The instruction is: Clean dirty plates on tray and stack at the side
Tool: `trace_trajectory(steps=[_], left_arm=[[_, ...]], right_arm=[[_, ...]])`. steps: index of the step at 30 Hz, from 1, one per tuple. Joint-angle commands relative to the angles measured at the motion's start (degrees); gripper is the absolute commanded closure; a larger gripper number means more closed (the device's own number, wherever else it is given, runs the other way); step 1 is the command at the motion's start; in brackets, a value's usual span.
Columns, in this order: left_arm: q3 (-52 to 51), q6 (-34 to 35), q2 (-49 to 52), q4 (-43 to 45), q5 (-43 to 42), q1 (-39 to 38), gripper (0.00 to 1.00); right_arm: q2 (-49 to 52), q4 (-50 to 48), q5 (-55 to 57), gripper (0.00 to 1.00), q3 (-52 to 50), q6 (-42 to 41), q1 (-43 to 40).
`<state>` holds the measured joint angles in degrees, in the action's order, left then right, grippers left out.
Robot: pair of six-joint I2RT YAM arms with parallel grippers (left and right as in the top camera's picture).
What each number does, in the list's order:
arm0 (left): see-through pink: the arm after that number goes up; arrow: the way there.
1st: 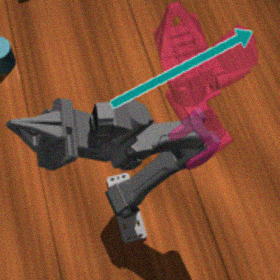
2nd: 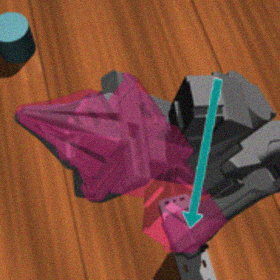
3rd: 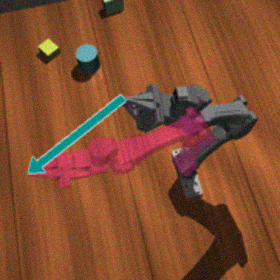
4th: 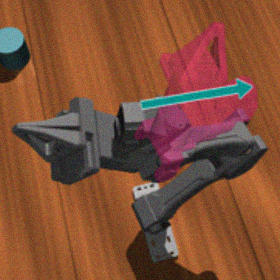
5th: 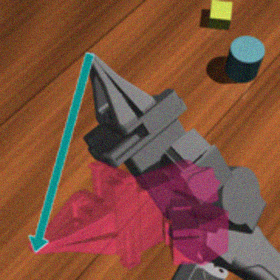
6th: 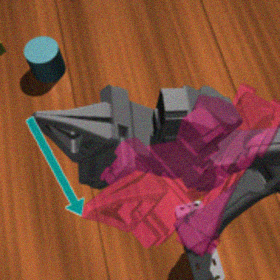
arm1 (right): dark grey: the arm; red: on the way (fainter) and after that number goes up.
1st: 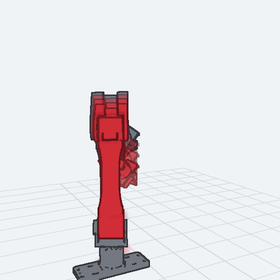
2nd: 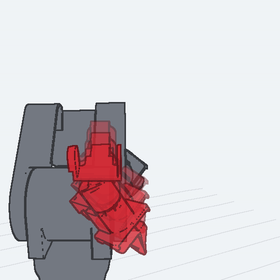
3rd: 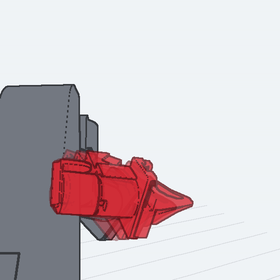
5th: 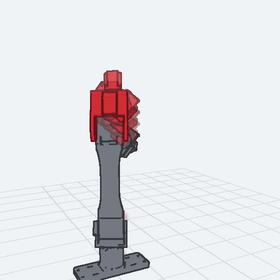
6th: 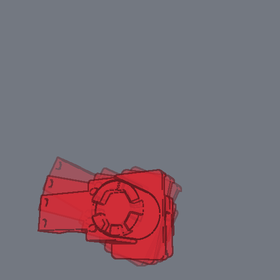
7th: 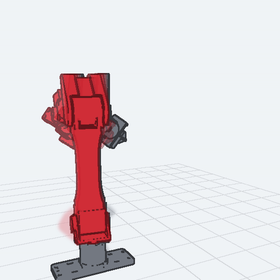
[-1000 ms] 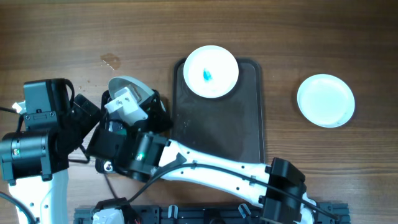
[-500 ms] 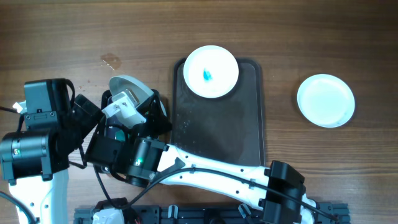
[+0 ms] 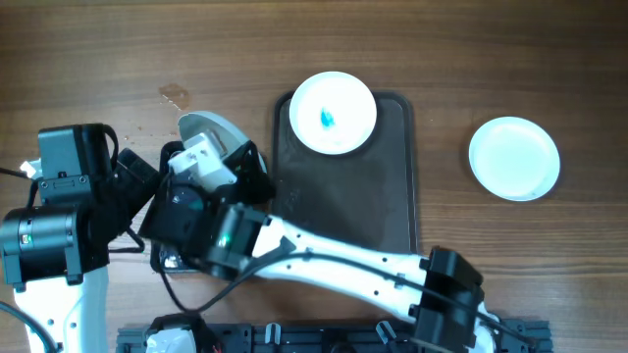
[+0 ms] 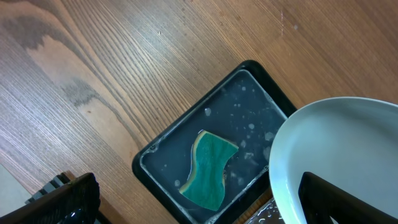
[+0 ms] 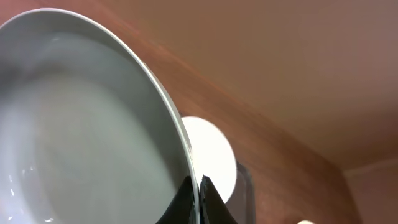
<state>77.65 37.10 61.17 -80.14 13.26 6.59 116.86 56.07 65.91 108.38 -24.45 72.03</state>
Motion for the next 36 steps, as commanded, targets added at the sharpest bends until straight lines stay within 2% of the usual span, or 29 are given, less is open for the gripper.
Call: trace_trajectory(steps=[1, 2, 4, 6, 10, 12, 14, 16, 20, 21, 24, 28, 31, 32, 33, 34, 36], left_arm=[[0.76, -0.7, -0.42, 0.11, 0.33, 0.17, 0.0], [0.76, -0.7, -0.42, 0.11, 0.33, 0.17, 0.0], [0.76, -0.7, -0.42, 0.11, 0.33, 0.17, 0.0], [0.76, -0.7, -0.42, 0.11, 0.33, 0.17, 0.0], [0.76, -0.7, -0.42, 0.11, 0.33, 0.17, 0.0], [0.76, -0.7, -0.42, 0.11, 0.33, 0.17, 0.0], [0.76, -0.7, -0.42, 0.11, 0.33, 0.17, 0.0], [0.76, -0.7, -0.42, 0.11, 0.31, 0.17, 0.0], [0.76, -0.7, -0.42, 0.11, 0.33, 0.17, 0.0], [0.76, -0.7, -0.42, 0.11, 0.33, 0.17, 0.0], [0.76, -0.7, -0.42, 0.11, 0.33, 0.17, 0.0], [0.76, -0.7, -0.42, 0.11, 0.33, 0.17, 0.0], [0.76, -0.7, -0.42, 0.11, 0.33, 0.17, 0.0], [0.76, -0.7, -0.42, 0.11, 0.33, 0.17, 0.0], [0.76, -0.7, -0.42, 0.11, 0.31, 0.17, 0.0], [0.76, -0.7, -0.42, 0.11, 0.33, 0.17, 0.0], [0.76, -0.7, -0.42, 0.11, 0.33, 0.17, 0.0]], right_arm=[[-2.03, 0.46, -14.88, 0.96, 1.88, -1.92, -6.91], [-2.05, 0.81, -21.18, 0.96, 1.88, -2.14, -9.55], [-2.82, 1.97, -41.09, 0.96, 1.88, -2.54, -17.86], [-4.74, 3.45, -62.16, 0.96, 1.88, -2.51, -29.22], [-9.51, 6.84, -79.49, 0.96, 1.86, 0.46, -47.41], [-12.33, 9.25, -83.38, 0.96, 1.86, 2.56, -55.45], [-14.56, 12.17, -83.32, 0.96, 1.86, 3.98, -62.01], [-17.49, 17.18, -81.55, 0.96, 1.53, 7.04, -73.59], [-18.88, 21.38, -80.28, 0.96, -2.16, 11.78, -90.66], [-18.84, 20.46, -80.65, 0.96, -5.84, 11.13, -96.19], [-18.84, 12.92, -80.89, 0.96, -18.51, 8.37, -105.5], [-18.84, 0.0, -80.74, 0.96, -34.88, 5.55, -111.3], [-18.84, -4.44, -80.46, 0.96, -39.54, 4.92, -111.71], [-18.84, -5.38, -79.56, 0.94, -40.52, 4.9, -111.43], [-18.84, -5.18, -77.99, 0.73, -40.89, 4.94, -111.08], [-19.06, -4.44, -77.57, 0.65, -40.81, 4.9, -110.73], [-20.87, -3.93, -81.09, 0.6, -40.28, 5.79, -109.98]])
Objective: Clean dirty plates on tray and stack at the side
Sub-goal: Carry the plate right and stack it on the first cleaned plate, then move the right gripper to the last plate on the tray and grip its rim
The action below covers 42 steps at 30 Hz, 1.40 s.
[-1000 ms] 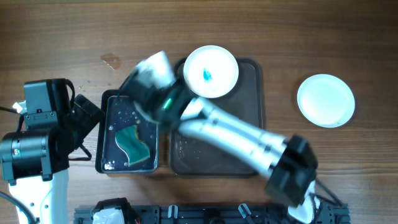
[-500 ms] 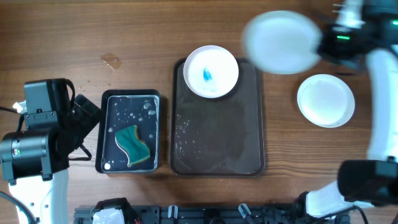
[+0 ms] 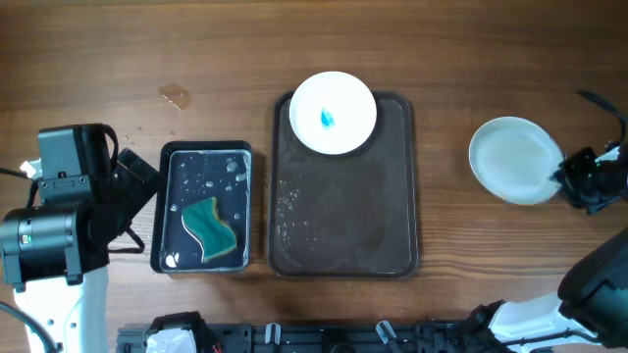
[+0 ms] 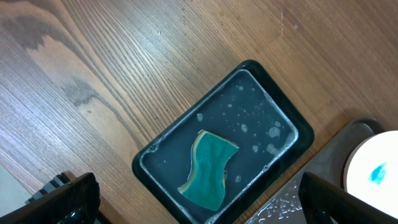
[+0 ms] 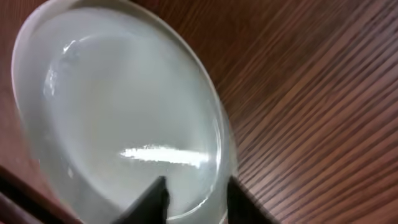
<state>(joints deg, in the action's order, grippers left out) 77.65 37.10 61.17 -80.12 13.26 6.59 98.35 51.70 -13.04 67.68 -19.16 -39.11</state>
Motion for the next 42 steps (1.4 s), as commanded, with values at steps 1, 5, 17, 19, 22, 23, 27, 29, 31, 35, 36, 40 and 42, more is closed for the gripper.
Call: trace_trajectory(steps=[1, 5, 17, 19, 22, 23, 27, 29, 31, 35, 36, 40, 42], left_arm=[[0.76, -0.7, -0.42, 0.09, 0.33, 0.17, 0.0], [0.76, -0.7, -0.42, 0.09, 0.33, 0.17, 0.0], [0.76, -0.7, -0.42, 0.09, 0.33, 0.17, 0.0], [0.76, -0.7, -0.42, 0.09, 0.33, 0.17, 0.0], [0.76, -0.7, -0.42, 0.09, 0.33, 0.17, 0.0], [0.76, -0.7, -0.42, 0.09, 0.33, 0.17, 0.0], [0.76, -0.7, -0.42, 0.09, 0.33, 0.17, 0.0], [0.76, -0.7, -0.42, 0.09, 0.33, 0.17, 0.0], [0.76, -0.7, -0.42, 0.09, 0.33, 0.17, 0.0], [0.76, -0.7, -0.42, 0.09, 0.33, 0.17, 0.0], [0.76, -0.7, -0.42, 0.09, 0.31, 0.17, 0.0], [0.76, -0.7, -0.42, 0.09, 0.33, 0.17, 0.0], [0.76, -0.7, -0.42, 0.09, 0.33, 0.17, 0.0]], right_arm=[[-4.59, 0.39, -5.95, 0.49, 0.94, 2.16, 2.25], [-16.65, 1.33, -18.29, 0.42, 3.58, 8.57, 12.33], [-4.33, -14.03, 18.21, 0.33, 5.29, 12.76, 59.28], [2.69, -20.02, 16.15, 0.34, 5.29, 14.05, 58.47], [9.49, -28.3, 8.33, 0.34, 5.29, 14.45, 57.35], [11.32, -30.69, 7.58, 0.34, 5.29, 13.42, 56.96], [16.7, -36.04, 5.07, 0.49, 5.27, 5.2, 55.89], [18.4, -36.94, 3.39, 0.63, 5.27, 5.14, 55.91], [19.21, -35.5, 2.73, 0.85, 5.16, 5.05, 55.95], [16.61, -28.7, 3.39, 0.96, 5.18, 0.9, 55.04], [14.97, -26.75, 3.41, 0.96, 5.18, -0.55, 54.73], [2.47, -17.73, 3.37, 0.96, 5.18, -1.03, 54.03], [-4.09, -12.87, 2.86, 0.96, 5.18, -0.96, 54.12]])
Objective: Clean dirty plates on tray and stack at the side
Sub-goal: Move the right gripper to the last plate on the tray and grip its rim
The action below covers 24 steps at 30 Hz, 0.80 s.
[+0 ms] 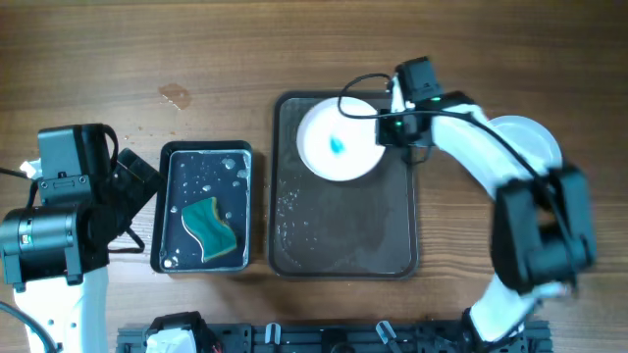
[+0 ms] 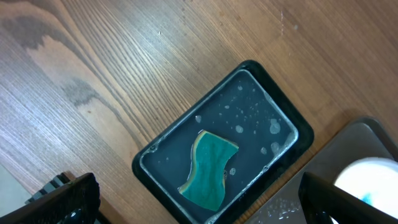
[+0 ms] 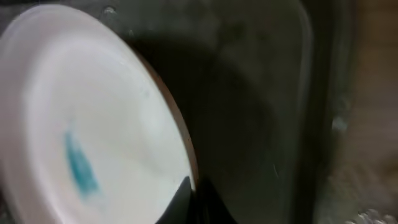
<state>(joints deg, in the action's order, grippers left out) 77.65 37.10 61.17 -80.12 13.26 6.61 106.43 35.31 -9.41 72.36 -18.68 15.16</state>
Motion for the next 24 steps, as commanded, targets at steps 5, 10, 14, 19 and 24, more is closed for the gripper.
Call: trace_trajectory(steps=[5, 10, 14, 19, 24], left_arm=[[0.76, -0.7, -0.42, 0.09, 0.33, 0.15, 0.0], [0.76, -0.68, -0.42, 0.17, 0.33, 0.15, 0.0], [0.76, -0.7, -0.42, 0.0, -8.92, 0.15, 0.0], [0.04, -0.92, 0.61, -0.28, -13.03, -1.29, 0.01], [-9.68, -0.85, 4.17, 2.12, -12.9, -5.18, 0.17]], right_arm=[[-25.11, 19.34, -0.5, 0.95, -1.14, -5.14, 0.28], [-26.08, 14.53, -1.31, 0.96, -15.43, -12.74, 2.38], [-25.77, -9.42, -5.62, 0.96, -33.7, -21.51, 4.79], [-25.77, -13.25, -4.74, 0.73, -35.6, -15.41, 4.87], [-26.12, 3.43, 1.38, 0.57, -24.17, -3.74, 4.85]])
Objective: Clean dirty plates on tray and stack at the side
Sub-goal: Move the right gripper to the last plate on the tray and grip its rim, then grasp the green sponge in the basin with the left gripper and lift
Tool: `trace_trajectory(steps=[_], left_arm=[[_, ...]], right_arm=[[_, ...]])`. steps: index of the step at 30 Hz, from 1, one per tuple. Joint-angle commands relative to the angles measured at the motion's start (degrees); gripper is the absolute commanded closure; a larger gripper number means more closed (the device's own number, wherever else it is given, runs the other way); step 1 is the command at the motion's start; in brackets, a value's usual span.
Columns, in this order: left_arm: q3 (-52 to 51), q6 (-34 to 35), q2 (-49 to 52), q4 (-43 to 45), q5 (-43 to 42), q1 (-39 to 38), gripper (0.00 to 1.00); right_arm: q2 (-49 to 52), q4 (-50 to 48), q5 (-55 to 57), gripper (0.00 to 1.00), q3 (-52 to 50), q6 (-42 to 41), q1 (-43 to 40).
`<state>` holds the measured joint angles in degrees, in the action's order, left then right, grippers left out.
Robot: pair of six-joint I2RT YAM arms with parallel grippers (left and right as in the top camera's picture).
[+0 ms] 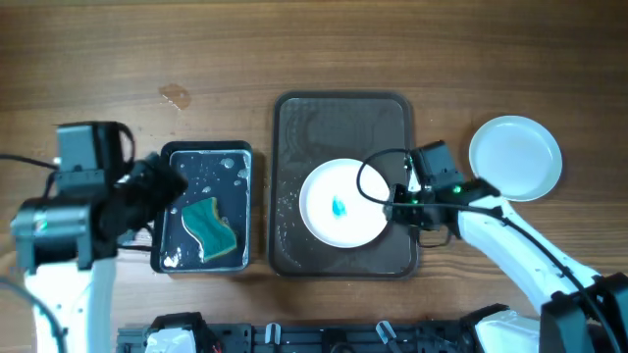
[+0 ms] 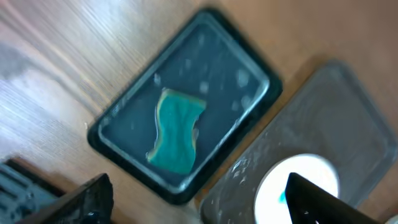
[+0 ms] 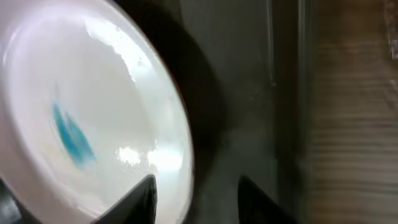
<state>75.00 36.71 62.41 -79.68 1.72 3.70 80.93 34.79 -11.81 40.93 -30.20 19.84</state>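
Note:
The dirty white plate [image 1: 341, 203] with a blue smear lies on the near half of the dark tray [image 1: 339, 110]. My right gripper [image 1: 397, 208] is at its right rim. In the right wrist view that gripper [image 3: 198, 180] is open, with the plate [image 3: 87, 118] rim between its fingers. Clean white plates [image 1: 515, 157] sit on the table to the right. My left gripper [image 1: 167, 184] hangs open over the left edge of the black basin [image 1: 161, 206]. In the left wrist view it [image 2: 198, 183] looks down on the green sponge [image 2: 177, 130].
The basin holds wet suds and the green sponge [image 1: 211, 224], left of the tray. A small stain [image 1: 175, 95] marks the wood at the far left. Water drops lie on the tray's left side [image 1: 287, 211].
The dirty plate was at the tray's far end with my right gripper shut on its rim. It is now on the near half and the gripper is open. My left arm has shifted rightward.
My right gripper first held a clean plate tilted above the basin. Then it stood open at the rim of the plates on the right side. Then it was shut on the dirty plate at the tray's far end, and now that plate lies nearer, released.

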Motion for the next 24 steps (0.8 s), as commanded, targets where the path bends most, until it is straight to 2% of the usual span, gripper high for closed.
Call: trace_trajectory(steps=[1, 4, 6, 7, 8, 9, 10, 13, 14, 16, 18, 22, 24], left_arm=[[-9.9, -0.48, 3.82, 3.72, -1.77, -3.06, 0.17], [-17.92, -0.39, 7.85, 10.97, -2.82, -6.16, 0.15], [-21.09, -0.28, 11.47, 13.73, -5.38, -8.41, 0.21], [-21.81, -0.2, 13.05, 14.23, -5.6, -9.29, 0.29], [-22.73, 1.2, 15.37, 14.62, -5.55, -10.36, 0.41], [-23.96, 4.72, 18.75, 14.53, -5.6, -11.61, 0.62], [-24.76, 6.69, 20.68, 14.67, -5.53, -12.33, 0.66], [-27.67, 8.02, 24.92, 18.88, -5.53, -13.6, 0.62], [-29.16, 9.16, 26.73, 21.27, -5.57, -13.73, 0.64], [-30.84, 9.9, 28.85, 24.09, -5.53, -13.73, 0.76], [-31.23, 9.81, 30.18, 26.43, -5.55, -13.7, 0.96], [-28.0, 5.99, 29.46, 26.03, -5.6, -13.7, 0.96], [-23.74, 3.04, 28.57, 22.64, -5.53, -13.7, 0.96]], right_arm=[[-0.74, 7.67, 4.76, 0.57, 10.43, 9.05, 0.13], [-1.18, 13.57, 4.79, 0.57, 16.79, 12.2, 0.13], [-1.79, 14.43, 4.74, 0.57, 17.79, 12.17, 0.13], [-2.01, 14.58, 4.59, 0.57, 17.79, 12.15, 0.13], [-2.03, 14.8, 4.55, 0.56, 17.79, 12.13, 0.13], [-2.03, 15.04, 4.59, 0.57, 17.79, 12.11, 0.13], [-2.03, 15.13, 4.57, 0.57, 17.79, 12.13, 0.13], [-2.03, 15.39, 4.57, 0.56, 17.79, 12.11, 0.13], [-2.03, 15.39, 4.57, 0.54, 17.79, 12.0, 0.13], [-2.03, 15.39, 4.57, 0.54, 17.79, 12.0, 0.13], [-2.03, 15.39, 4.42, 0.53, 17.79, 11.98, 0.13], [-2.03, 15.41, 4.37, 0.53, 17.79, 12.0, 0.13], [-2.03, 15.41, 4.37, 0.53, 17.79, 11.98, 0.13]])
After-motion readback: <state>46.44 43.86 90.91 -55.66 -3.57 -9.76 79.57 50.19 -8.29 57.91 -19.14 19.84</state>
